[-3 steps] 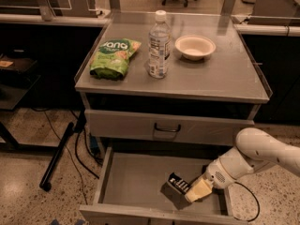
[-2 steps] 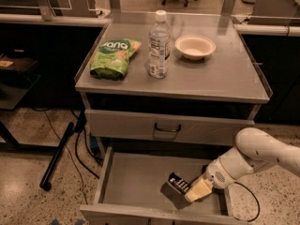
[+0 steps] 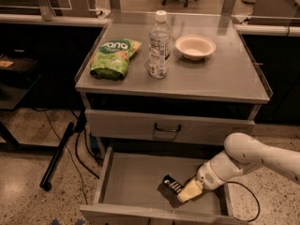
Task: Place rxbar chocolate into middle drawer
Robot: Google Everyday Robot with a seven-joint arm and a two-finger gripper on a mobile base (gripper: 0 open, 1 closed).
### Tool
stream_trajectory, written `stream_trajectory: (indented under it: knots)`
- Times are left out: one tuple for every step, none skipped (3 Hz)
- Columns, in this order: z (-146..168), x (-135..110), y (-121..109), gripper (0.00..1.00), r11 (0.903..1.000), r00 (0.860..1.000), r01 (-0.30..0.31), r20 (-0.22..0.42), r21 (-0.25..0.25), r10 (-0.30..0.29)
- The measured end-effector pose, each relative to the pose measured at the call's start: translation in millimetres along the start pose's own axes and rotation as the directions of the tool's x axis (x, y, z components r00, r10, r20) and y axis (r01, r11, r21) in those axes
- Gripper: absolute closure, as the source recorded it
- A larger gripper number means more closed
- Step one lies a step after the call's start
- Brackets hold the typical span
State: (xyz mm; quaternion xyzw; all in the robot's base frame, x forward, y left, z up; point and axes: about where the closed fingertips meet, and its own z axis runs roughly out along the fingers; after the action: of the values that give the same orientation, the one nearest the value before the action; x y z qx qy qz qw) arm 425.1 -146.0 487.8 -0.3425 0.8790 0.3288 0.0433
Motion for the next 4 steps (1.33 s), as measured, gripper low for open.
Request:
stream_trajectory:
  knots:
    - [13.1, 5.1, -10.2, 1.0, 0.9986, 0.999, -0.05, 0.018, 0.019, 0.05]
    - [15.0, 5.2, -10.8, 1.0, 0.9984, 0.998, -0.053, 0.019, 0.019, 0.052]
    - [31.5, 10.8, -11.7, 1.0, 0.9969, 0.997, -0.079, 0.013, -0.002, 0.079]
    - [48.5, 11.2, -15.8, 1.0, 0.9948, 0.995, -0.101, 0.012, -0.015, 0.101]
